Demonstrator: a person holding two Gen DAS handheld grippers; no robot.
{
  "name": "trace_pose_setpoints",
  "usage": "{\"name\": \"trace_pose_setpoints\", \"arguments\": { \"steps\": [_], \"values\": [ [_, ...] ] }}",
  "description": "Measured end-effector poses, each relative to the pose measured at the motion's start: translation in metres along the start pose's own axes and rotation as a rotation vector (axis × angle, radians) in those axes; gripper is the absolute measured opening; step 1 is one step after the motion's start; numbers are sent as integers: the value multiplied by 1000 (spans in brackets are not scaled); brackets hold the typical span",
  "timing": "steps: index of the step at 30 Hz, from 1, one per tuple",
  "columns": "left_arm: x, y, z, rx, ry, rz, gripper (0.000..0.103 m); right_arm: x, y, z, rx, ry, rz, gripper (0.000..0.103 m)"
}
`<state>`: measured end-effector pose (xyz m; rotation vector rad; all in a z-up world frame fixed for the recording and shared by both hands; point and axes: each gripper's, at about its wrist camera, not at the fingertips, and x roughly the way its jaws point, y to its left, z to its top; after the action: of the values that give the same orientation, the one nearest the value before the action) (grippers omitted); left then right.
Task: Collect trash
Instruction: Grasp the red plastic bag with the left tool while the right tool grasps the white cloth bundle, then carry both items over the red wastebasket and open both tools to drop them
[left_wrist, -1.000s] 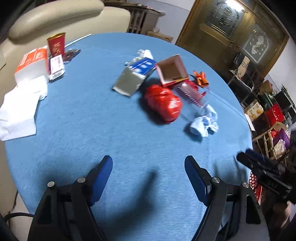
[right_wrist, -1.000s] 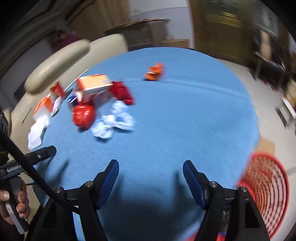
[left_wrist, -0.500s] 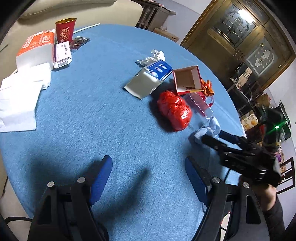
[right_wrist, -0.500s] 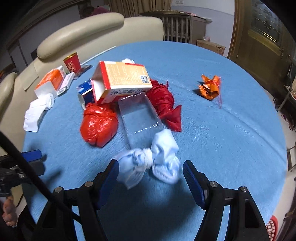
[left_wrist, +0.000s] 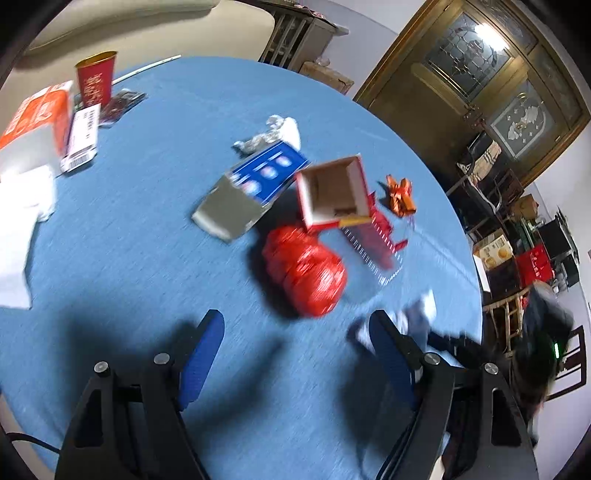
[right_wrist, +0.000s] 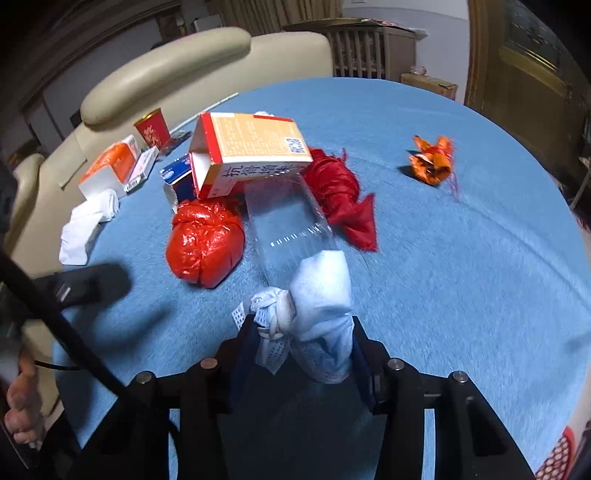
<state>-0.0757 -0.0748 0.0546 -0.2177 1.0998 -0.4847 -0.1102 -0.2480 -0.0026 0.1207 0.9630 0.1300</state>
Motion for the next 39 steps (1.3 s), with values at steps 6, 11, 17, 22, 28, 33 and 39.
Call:
{"name": "trace_pose_setpoints", "arguments": {
  "steps": [6, 11, 17, 22, 28, 33, 39],
  "values": [
    [35, -13, 17, 2, 19, 84, 81, -22, -18, -24, 84, -28, 14, 49],
    [56, -20, 22, 44, 44, 160, 66, -30, -24, -38, 122, -34, 9, 49],
    [46, -22, 14, 105, 37, 133, 51, -36, -24, -43, 141, -44, 8, 49],
    [14, -14, -3, 120, -6, 132, 50, -42, -16, -47, 146, -58, 16, 49],
    [-15, 0, -19, 94, -9, 89, 50, -46, -6, -53, 149, -58, 32, 49],
    [-27, 0, -34, 141, 16, 53, 50, -53, 5, -59, 141, -62, 39, 49],
    [-42, 5, -43, 137, 7, 42, 50, -58, 6, -67, 159, -65, 34, 49]
  ]
}}
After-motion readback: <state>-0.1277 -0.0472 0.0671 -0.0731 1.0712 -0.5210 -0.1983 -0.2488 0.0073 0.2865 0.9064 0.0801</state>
